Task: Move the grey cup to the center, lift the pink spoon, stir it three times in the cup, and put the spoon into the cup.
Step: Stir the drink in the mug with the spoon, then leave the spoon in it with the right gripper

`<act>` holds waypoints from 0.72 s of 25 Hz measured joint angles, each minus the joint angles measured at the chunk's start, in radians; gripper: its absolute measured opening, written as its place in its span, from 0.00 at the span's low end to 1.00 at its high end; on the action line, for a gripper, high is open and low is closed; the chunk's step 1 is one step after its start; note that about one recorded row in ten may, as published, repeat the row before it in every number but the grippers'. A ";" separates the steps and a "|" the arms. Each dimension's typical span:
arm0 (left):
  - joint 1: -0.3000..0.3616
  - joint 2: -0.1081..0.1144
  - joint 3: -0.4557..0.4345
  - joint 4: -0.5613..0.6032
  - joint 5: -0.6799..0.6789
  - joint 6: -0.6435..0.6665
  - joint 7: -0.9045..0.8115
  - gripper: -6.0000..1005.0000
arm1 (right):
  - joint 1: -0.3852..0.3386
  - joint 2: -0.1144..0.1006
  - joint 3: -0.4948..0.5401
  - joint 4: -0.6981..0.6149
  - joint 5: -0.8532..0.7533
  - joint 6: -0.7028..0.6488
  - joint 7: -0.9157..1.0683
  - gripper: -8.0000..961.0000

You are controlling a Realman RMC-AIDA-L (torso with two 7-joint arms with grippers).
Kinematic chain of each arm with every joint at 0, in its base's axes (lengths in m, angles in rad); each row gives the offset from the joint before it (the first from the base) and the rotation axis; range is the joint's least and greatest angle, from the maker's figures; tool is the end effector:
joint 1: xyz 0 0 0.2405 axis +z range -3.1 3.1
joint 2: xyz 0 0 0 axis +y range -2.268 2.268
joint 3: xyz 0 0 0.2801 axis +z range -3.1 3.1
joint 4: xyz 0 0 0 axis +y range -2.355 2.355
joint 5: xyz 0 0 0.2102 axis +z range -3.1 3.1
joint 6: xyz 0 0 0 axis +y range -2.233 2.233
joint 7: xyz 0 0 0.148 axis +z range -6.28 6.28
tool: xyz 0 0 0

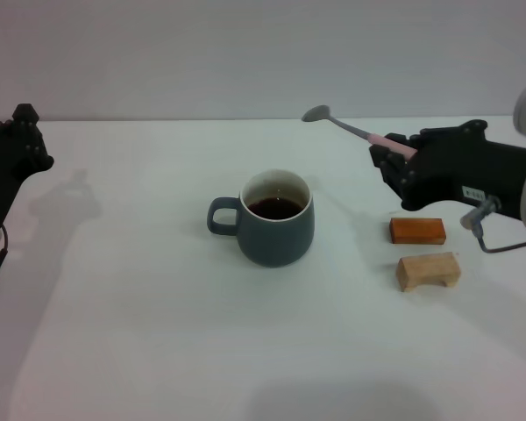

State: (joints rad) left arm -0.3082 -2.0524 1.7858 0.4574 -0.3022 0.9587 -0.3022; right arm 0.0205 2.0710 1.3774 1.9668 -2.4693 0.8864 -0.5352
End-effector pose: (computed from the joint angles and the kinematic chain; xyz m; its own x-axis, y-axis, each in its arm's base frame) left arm -0.3389 0.3560 -0.0013 0.6080 -0.0469 0.7925 0.7815 -0.1402 -0.6079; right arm 0.1469 0.2983 0.0081 0.8920 -0.2923 -0.3448 -0.4502 -0.6424 -0.6202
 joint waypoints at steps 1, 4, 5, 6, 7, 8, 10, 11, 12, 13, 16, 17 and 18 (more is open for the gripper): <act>0.000 0.000 -0.001 0.000 0.000 0.000 0.000 0.00 | 0.014 0.000 0.011 -0.001 0.006 0.019 0.005 0.16; 0.000 -0.001 -0.003 0.000 -0.001 0.000 -0.004 0.00 | 0.102 0.001 0.082 -0.008 0.022 0.142 0.040 0.16; 0.000 -0.001 -0.003 0.000 -0.001 0.000 -0.004 0.00 | 0.102 0.001 0.082 -0.008 0.022 0.142 0.040 0.16; 0.000 -0.001 -0.003 0.000 -0.001 0.000 -0.006 0.00 | 0.136 0.001 0.109 -0.009 0.022 0.184 0.062 0.16; 0.000 -0.001 -0.003 0.000 -0.001 0.001 -0.011 0.00 | 0.136 0.001 0.109 -0.009 0.022 0.184 0.062 0.16; 0.000 -0.001 -0.003 0.000 -0.001 0.001 -0.012 0.00 | 0.154 0.001 0.125 -0.009 0.022 0.205 0.072 0.16; 0.000 -0.001 -0.003 0.000 -0.001 0.001 -0.012 0.00 | 0.182 0.000 0.150 -0.009 0.023 0.243 0.086 0.16; 0.000 -0.002 -0.003 0.000 -0.001 0.001 -0.012 0.00 | 0.202 0.000 0.165 -0.010 0.024 0.267 0.096 0.16; 0.000 -0.002 -0.003 0.000 -0.001 0.001 -0.012 0.00 | 0.220 0.000 0.176 -0.012 0.027 0.292 0.106 0.16; 0.000 -0.002 -0.003 0.000 -0.001 0.001 -0.012 0.00 | 0.240 0.000 0.192 -0.018 0.034 0.319 0.116 0.16; -0.003 -0.002 -0.003 0.001 -0.002 0.001 -0.012 0.00 | 0.295 0.000 0.246 -0.047 0.080 0.391 0.128 0.16; -0.004 -0.002 -0.003 0.001 -0.002 0.001 -0.012 0.00 | 0.312 -0.001 0.263 -0.057 0.095 0.412 0.130 0.16; -0.005 -0.002 -0.003 0.001 -0.002 0.001 -0.012 0.00 | 0.335 -0.001 0.283 -0.072 0.111 0.437 0.133 0.16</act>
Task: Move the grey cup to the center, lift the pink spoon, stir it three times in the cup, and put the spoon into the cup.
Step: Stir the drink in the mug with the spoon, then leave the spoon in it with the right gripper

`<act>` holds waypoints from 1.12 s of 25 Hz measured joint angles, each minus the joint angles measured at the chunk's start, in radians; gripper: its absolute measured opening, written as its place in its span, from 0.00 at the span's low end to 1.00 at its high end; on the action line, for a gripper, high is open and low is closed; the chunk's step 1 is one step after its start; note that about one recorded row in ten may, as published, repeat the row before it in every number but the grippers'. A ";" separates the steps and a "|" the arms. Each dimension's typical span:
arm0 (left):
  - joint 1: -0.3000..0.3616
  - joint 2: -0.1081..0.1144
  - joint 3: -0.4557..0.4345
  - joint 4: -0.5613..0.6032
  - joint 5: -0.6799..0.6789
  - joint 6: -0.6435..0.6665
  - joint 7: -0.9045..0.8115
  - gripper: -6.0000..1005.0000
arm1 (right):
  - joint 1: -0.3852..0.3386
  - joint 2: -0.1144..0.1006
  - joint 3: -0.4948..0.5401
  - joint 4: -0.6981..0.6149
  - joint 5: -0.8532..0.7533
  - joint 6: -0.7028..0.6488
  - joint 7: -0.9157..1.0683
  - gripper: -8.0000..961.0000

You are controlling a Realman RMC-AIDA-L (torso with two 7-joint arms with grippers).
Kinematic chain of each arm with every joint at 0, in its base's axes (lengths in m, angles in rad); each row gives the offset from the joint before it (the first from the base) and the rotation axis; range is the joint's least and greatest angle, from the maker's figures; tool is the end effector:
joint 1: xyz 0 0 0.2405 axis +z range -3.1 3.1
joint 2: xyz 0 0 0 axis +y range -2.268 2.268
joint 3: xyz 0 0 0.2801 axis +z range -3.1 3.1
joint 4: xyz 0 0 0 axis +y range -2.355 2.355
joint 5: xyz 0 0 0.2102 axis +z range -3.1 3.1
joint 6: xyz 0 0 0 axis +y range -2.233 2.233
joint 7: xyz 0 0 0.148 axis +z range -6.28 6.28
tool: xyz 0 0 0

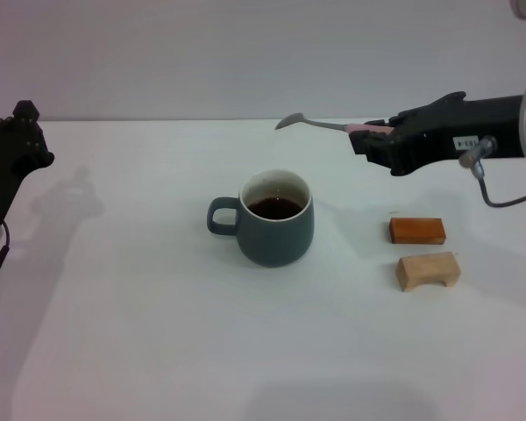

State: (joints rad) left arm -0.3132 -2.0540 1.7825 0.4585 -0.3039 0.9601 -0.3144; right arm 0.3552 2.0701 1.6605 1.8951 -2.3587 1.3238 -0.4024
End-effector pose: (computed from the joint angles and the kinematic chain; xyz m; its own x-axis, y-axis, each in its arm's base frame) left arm -0.3367 0.3579 -0.0010 0.5950 -0.0516 0.8021 0.7907 -0.1418 -0.5956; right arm 0.1155 0.3350 0.0302 0.8472 -0.4480 -0.2855 -0.5312 -0.7073 -0.4664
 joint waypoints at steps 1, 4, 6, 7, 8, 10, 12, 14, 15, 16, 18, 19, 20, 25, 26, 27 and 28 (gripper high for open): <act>0.000 0.000 0.000 0.001 0.000 0.000 0.000 0.00 | 0.035 -0.001 0.031 -0.025 0.016 0.038 0.006 0.16; -0.001 0.000 0.000 0.002 0.000 0.000 0.000 0.00 | 0.071 -0.001 0.064 -0.063 0.031 0.077 0.008 0.16; -0.002 0.000 0.000 0.003 0.000 0.000 0.000 0.00 | 0.128 -0.002 0.104 -0.137 0.049 0.124 0.008 0.16; -0.002 0.000 0.000 0.003 0.001 0.000 0.000 0.00 | 0.128 -0.002 0.104 -0.137 0.049 0.124 0.008 0.16; -0.002 0.000 0.000 0.003 0.002 0.000 0.000 0.00 | 0.166 -0.003 0.126 -0.193 0.053 0.148 0.008 0.16; -0.002 -0.001 0.000 0.003 0.002 0.001 0.000 0.00 | 0.182 -0.004 0.132 -0.218 0.053 0.158 0.008 0.16; -0.001 -0.001 0.000 0.005 0.003 0.003 0.000 0.00 | 0.215 -0.006 0.140 -0.264 0.053 0.172 0.008 0.16; 0.001 -0.001 0.000 0.005 0.004 0.005 0.000 0.00 | 0.246 -0.010 0.142 -0.307 0.052 0.184 0.007 0.16; 0.002 -0.001 0.000 0.006 0.004 0.005 0.000 0.00 | 0.259 -0.013 0.142 -0.325 0.050 0.189 0.007 0.16; 0.004 -0.001 0.000 0.006 0.004 0.006 0.000 0.00 | 0.291 -0.019 0.143 -0.359 0.044 0.202 0.007 0.16; 0.005 -0.002 0.000 0.006 0.004 0.007 0.000 0.00 | 0.319 -0.024 0.143 -0.382 0.039 0.215 0.007 0.16; 0.006 -0.002 0.000 0.006 0.005 0.008 0.000 0.00 | 0.319 -0.024 0.143 -0.382 0.039 0.215 0.007 0.16; 0.006 -0.002 0.000 0.006 0.005 0.010 0.000 0.00 | 0.334 -0.026 0.144 -0.391 0.037 0.220 0.008 0.16; 0.009 -0.003 0.002 0.006 0.007 0.013 -0.013 0.00 | 0.404 -0.032 0.155 -0.450 0.016 0.251 0.018 0.16; 0.010 -0.003 0.001 0.006 0.008 0.013 -0.017 0.00 | 0.428 -0.035 0.155 -0.477 0.000 0.258 0.020 0.16; 0.010 -0.003 0.001 0.006 0.009 0.014 -0.020 0.00 | 0.428 -0.035 0.155 -0.477 0.000 0.258 0.020 0.16; 0.012 -0.003 0.001 0.006 0.009 0.014 -0.021 0.00 | 0.440 -0.037 0.155 -0.490 -0.006 0.259 0.020 0.16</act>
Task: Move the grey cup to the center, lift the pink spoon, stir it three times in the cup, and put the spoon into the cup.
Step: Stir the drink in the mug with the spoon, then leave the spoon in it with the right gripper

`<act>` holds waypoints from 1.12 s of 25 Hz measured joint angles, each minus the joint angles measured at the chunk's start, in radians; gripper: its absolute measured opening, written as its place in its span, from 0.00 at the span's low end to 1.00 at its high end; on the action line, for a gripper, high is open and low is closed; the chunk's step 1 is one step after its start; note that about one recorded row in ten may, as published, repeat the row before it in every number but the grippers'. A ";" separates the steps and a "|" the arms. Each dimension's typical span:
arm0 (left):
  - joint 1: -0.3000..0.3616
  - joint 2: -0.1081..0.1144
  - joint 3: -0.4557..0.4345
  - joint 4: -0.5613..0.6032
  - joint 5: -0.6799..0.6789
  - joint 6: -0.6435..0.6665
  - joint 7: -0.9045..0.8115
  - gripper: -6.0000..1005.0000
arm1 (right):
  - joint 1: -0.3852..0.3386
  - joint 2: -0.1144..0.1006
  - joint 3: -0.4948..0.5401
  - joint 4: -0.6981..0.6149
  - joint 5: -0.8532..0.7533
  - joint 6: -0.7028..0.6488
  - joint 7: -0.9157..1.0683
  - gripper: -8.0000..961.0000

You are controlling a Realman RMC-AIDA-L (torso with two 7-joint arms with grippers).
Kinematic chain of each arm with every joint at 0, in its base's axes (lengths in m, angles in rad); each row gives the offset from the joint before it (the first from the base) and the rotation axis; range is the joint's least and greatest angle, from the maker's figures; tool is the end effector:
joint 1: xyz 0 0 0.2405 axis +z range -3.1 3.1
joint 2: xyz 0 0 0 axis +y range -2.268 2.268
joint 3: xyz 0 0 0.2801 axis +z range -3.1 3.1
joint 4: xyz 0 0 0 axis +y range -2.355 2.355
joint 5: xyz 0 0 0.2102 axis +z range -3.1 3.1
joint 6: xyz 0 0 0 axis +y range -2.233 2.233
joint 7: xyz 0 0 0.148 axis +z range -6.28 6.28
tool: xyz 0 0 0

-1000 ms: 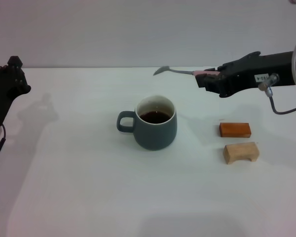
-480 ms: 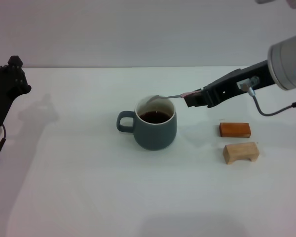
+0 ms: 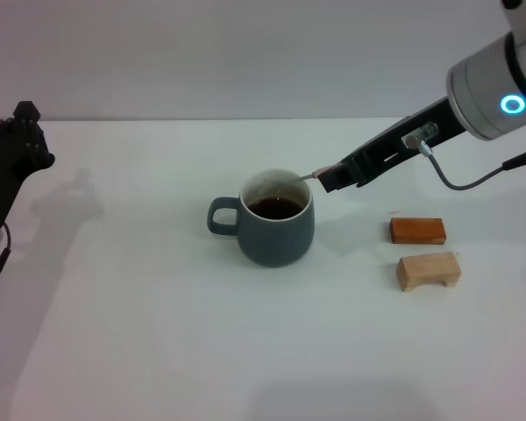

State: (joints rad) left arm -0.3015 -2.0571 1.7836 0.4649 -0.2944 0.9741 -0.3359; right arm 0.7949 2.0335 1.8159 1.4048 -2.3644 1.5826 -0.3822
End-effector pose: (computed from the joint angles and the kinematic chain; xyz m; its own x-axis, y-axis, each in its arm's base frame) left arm -0.3359 0.3541 -0.0018 0.5769 -0.0570 0.8148 0.8020 -0.1496 -0.5783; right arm 0.0969 0.3953 0.0044 0.7812 -0.6242 -0.0136 -0.5963 -0.7394 -0.3126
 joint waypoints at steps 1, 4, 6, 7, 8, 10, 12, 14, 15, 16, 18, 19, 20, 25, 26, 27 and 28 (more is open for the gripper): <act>0.002 0.000 0.000 0.000 0.000 0.000 -0.001 0.00 | 0.011 -0.001 0.000 -0.015 -0.006 0.001 0.000 0.16; 0.006 0.000 0.000 0.000 0.000 0.005 -0.002 0.00 | 0.039 -0.006 0.000 -0.052 -0.016 0.002 0.000 0.16; 0.007 0.000 0.000 0.000 0.000 0.008 -0.002 0.00 | 0.055 -0.010 0.000 -0.068 -0.027 0.002 0.000 0.16; 0.009 0.000 0.000 0.000 0.000 0.010 -0.002 0.00 | 0.061 -0.010 0.000 -0.074 -0.035 0.002 0.000 0.16; 0.011 0.000 0.000 0.000 0.000 0.014 -0.003 0.00 | 0.075 -0.011 0.000 -0.088 -0.050 0.003 0.000 0.16; 0.012 0.000 0.000 0.000 0.000 0.016 -0.004 0.00 | 0.086 -0.013 0.000 -0.107 -0.054 0.004 0.000 0.16; 0.015 0.000 0.000 0.000 0.000 0.022 -0.005 0.00 | 0.092 -0.014 0.000 -0.119 -0.056 0.004 0.000 0.16; 0.018 0.000 0.001 0.000 0.000 0.026 -0.005 0.00 | 0.105 -0.015 0.000 -0.146 -0.060 0.004 0.000 0.16; 0.018 0.000 0.001 0.000 0.000 0.026 -0.005 0.00 | 0.114 -0.015 -0.001 -0.161 -0.063 0.003 0.000 0.16; 0.019 0.000 0.004 0.000 0.000 0.027 -0.006 0.00 | 0.123 -0.016 -0.003 -0.179 -0.065 0.002 0.000 0.16; 0.019 0.000 0.008 0.000 0.000 0.027 -0.006 0.00 | 0.168 -0.018 -0.008 -0.251 -0.080 -0.005 -0.001 0.16; 0.019 0.000 0.008 0.000 0.000 0.027 -0.006 0.00 | 0.168 -0.018 -0.008 -0.251 -0.080 -0.005 -0.001 0.16; 0.019 0.000 0.009 0.000 0.000 0.027 -0.007 0.00 | 0.199 -0.018 -0.010 -0.291 -0.102 -0.011 -0.010 0.16; 0.019 0.001 0.011 0.001 0.000 0.027 -0.027 0.00 | 0.256 -0.010 -0.013 -0.370 -0.118 -0.029 -0.045 0.16; 0.019 0.001 0.012 0.001 0.000 0.027 -0.029 0.00 | 0.256 -0.010 -0.013 -0.370 -0.118 -0.029 -0.045 0.16; 0.019 0.002 0.012 0.001 0.000 0.027 -0.030 0.00 | 0.266 -0.010 -0.015 -0.391 -0.118 -0.034 -0.052 0.16; 0.019 0.002 0.013 0.001 0.000 0.027 -0.030 0.00 | 0.277 -0.009 -0.018 -0.414 -0.118 -0.041 -0.060 0.16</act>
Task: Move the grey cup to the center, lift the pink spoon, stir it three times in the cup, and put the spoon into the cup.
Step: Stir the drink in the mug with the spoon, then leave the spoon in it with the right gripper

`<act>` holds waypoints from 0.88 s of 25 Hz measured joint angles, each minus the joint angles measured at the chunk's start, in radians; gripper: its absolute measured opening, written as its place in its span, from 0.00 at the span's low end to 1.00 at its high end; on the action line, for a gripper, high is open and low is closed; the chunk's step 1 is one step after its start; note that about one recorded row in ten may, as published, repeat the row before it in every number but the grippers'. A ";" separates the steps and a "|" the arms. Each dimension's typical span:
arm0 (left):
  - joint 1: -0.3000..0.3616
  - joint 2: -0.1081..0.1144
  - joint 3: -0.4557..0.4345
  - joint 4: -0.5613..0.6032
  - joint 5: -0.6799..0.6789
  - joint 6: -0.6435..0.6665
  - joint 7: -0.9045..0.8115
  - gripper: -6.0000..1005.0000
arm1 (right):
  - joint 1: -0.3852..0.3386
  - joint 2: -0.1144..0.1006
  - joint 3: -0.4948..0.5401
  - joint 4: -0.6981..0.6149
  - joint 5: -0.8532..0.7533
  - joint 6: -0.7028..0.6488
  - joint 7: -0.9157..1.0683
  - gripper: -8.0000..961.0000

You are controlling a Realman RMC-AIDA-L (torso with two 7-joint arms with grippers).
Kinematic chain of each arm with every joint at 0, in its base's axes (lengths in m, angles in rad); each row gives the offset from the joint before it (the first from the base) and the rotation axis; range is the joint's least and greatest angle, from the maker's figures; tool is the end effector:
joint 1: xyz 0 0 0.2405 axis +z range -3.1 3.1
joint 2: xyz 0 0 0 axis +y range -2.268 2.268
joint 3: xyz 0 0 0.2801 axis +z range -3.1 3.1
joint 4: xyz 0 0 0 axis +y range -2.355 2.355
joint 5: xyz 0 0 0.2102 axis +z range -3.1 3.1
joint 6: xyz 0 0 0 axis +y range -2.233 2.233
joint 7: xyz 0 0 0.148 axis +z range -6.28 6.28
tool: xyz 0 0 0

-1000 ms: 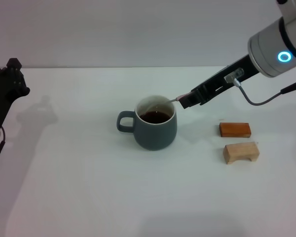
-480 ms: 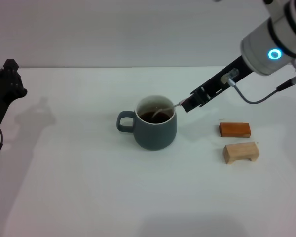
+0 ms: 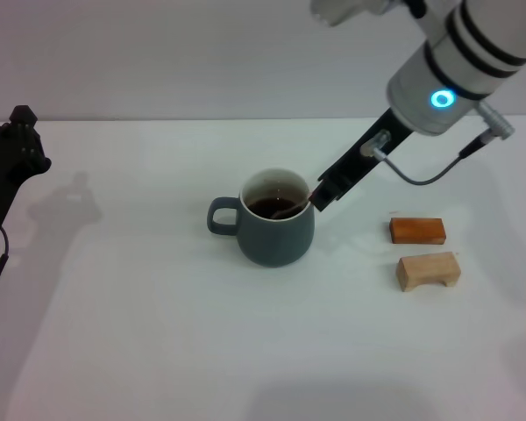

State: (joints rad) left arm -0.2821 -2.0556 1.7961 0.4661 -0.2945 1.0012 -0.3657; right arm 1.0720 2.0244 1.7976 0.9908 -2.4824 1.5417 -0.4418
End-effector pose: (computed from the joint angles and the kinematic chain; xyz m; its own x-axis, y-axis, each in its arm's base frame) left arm -0.3382 0.3468 -0.0014 0.5529 -0.0625 0.8309 0.8169 -0.1559 -0.5553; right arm 0.0834 0.4306 -0.0327 0.7544 -0.6215 0.2112 -0.5384 -0.7699 -0.3426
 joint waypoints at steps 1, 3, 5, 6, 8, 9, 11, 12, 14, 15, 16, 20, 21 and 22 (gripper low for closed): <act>0.000 0.000 0.000 0.000 0.000 0.000 0.000 0.00 | 0.012 0.000 -0.004 -0.025 0.000 -0.008 -0.008 0.16; 0.000 0.000 0.001 0.000 0.001 0.000 0.000 0.00 | 0.037 0.000 -0.012 -0.066 -0.002 -0.027 -0.020 0.16; -0.001 0.000 0.005 -0.003 0.001 -0.001 0.000 0.00 | 0.068 0.003 -0.029 -0.097 -0.027 -0.060 -0.033 0.16; -0.001 0.000 0.005 -0.003 0.001 -0.001 0.000 0.00 | 0.068 0.003 -0.029 -0.097 -0.027 -0.060 -0.033 0.16; -0.002 -0.001 0.010 -0.004 0.002 -0.003 -0.001 0.00 | 0.085 0.010 -0.037 -0.103 -0.058 -0.079 -0.041 0.16; -0.002 -0.001 0.013 -0.004 0.002 -0.004 -0.001 0.00 | 0.095 0.014 -0.041 -0.107 -0.072 -0.085 -0.045 0.16; -0.003 -0.001 0.015 -0.004 0.002 -0.005 -0.001 0.00 | 0.115 0.021 -0.043 -0.124 -0.098 -0.097 -0.051 0.16; -0.003 -0.001 0.015 -0.004 0.002 -0.005 -0.001 0.00 | 0.122 0.023 -0.044 -0.132 -0.106 -0.102 -0.054 0.16; -0.004 -0.003 0.017 -0.003 0.002 -0.005 -0.001 0.00 | 0.135 0.029 -0.044 -0.152 -0.126 -0.117 -0.063 0.16; -0.004 -0.003 0.017 -0.003 0.002 -0.005 -0.001 0.00 | 0.138 0.031 -0.045 -0.157 -0.137 -0.121 -0.066 0.16; -0.004 -0.004 0.019 -0.002 0.002 -0.005 -0.001 0.00 | 0.140 0.033 -0.045 -0.159 -0.144 -0.122 -0.069 0.16; -0.002 -0.005 0.020 0.002 0.000 -0.003 -0.002 0.00 | 0.141 0.033 -0.045 -0.161 -0.157 -0.110 -0.072 0.16; -0.002 -0.005 0.020 0.002 0.000 -0.003 -0.002 0.00 | 0.141 0.033 -0.045 -0.161 -0.157 -0.110 -0.072 0.16; -0.002 -0.005 0.020 0.002 0.000 -0.003 -0.002 0.00 | 0.140 0.032 -0.046 -0.161 -0.157 -0.103 -0.073 0.16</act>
State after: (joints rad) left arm -0.2845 -2.0605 1.8165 0.4681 -0.2944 0.9982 -0.3679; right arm 1.2125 2.0569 1.7521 0.8296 -2.6391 1.4391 -0.5143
